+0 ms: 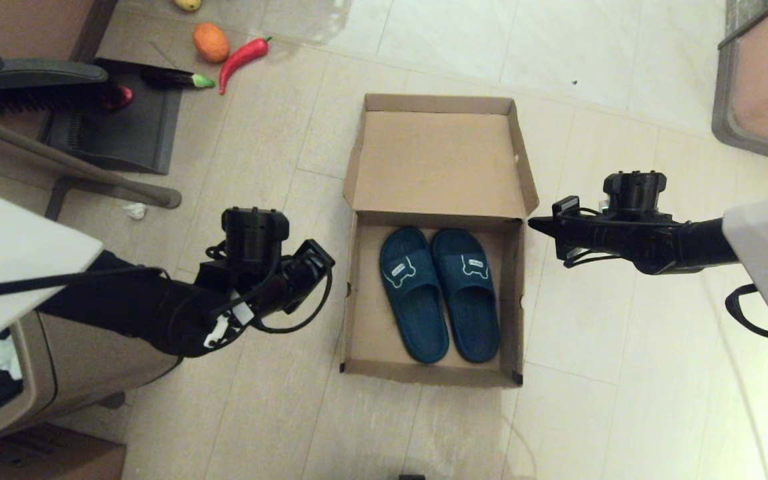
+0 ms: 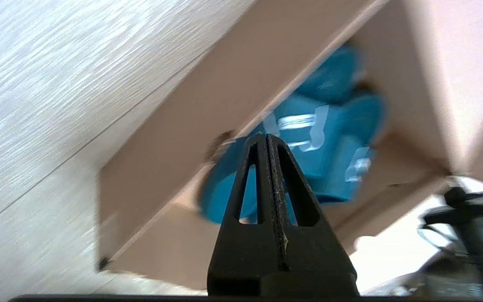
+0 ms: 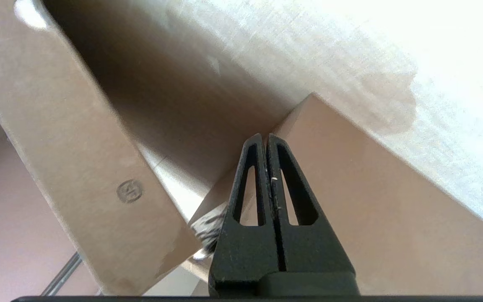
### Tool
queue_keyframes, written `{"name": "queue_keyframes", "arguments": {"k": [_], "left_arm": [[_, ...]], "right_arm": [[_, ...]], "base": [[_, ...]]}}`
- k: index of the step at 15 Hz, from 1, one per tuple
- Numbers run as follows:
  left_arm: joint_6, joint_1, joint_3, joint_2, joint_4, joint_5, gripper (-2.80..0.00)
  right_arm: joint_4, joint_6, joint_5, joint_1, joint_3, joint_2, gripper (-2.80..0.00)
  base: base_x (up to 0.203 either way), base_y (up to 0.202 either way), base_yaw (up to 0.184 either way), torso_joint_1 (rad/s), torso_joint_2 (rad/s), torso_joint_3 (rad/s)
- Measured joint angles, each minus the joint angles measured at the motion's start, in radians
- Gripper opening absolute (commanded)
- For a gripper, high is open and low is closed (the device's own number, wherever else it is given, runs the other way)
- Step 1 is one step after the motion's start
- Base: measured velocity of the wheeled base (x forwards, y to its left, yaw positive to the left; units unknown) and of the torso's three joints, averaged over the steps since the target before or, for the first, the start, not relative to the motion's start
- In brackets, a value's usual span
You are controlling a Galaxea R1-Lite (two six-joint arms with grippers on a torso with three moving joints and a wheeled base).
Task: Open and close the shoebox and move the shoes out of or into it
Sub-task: Close the shoe box
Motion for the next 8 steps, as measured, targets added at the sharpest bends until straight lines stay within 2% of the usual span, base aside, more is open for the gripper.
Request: {"name": "queue_keyframes", "arguments": {"k": [3,8], "left_arm": [[-0.004,0.036,-0.049,0.016,-0.008,-0.008,-2.80],[-0.006,0.083,-0.261,0.217,-0.123,-0.071,-2.80]], "right_arm": [[0.055,0.005,0.001,0.003,-0.033,-0.011,-2.80],[0.084,0.006,0.000,0.035,-0.096,0.005,-2.80]], "base": [[0.000,0.000,0.000,0.000,0.00,0.000],[0.000,0.000,0.000,0.000,0.00,0.000]]}}
